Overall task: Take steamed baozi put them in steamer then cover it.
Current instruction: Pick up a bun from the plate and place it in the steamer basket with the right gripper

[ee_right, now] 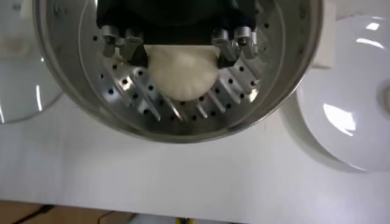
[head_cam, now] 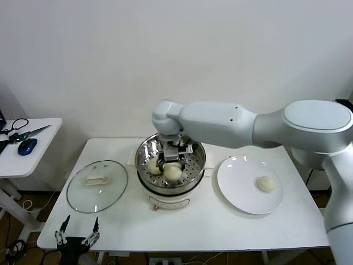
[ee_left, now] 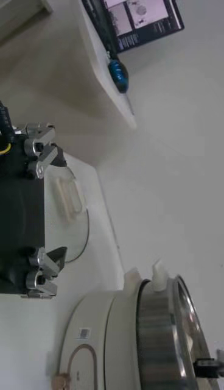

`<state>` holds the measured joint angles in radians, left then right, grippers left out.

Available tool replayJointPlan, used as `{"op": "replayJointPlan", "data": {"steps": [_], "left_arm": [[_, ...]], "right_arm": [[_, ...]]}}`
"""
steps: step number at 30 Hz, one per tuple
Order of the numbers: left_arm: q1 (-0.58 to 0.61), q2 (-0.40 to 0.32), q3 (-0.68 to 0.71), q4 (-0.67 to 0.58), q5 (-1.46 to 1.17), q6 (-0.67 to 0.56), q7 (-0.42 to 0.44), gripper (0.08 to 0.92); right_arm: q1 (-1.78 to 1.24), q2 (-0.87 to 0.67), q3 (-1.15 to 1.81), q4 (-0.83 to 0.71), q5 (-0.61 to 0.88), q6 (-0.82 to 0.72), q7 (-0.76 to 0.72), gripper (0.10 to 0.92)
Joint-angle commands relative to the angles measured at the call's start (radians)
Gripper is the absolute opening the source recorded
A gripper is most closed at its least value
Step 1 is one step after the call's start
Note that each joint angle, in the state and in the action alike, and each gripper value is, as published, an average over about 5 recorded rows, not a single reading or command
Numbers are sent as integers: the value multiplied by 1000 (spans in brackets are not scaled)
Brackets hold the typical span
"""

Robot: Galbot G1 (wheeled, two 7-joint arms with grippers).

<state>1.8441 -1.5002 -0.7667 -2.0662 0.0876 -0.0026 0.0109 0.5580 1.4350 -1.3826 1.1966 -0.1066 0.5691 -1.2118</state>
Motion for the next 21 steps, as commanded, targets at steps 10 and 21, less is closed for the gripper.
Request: {"op": "replayJointPlan", "data": {"steps": [10, 21], "left_arm": [[-12, 4, 2, 11, 1, 1, 0, 823], [-9, 4, 1, 14, 4, -1, 0, 823]], "right_arm": [[-43, 18, 0, -8, -14, -9, 2, 791], [28, -71, 49, -25, -5, -22, 79, 823]]}}
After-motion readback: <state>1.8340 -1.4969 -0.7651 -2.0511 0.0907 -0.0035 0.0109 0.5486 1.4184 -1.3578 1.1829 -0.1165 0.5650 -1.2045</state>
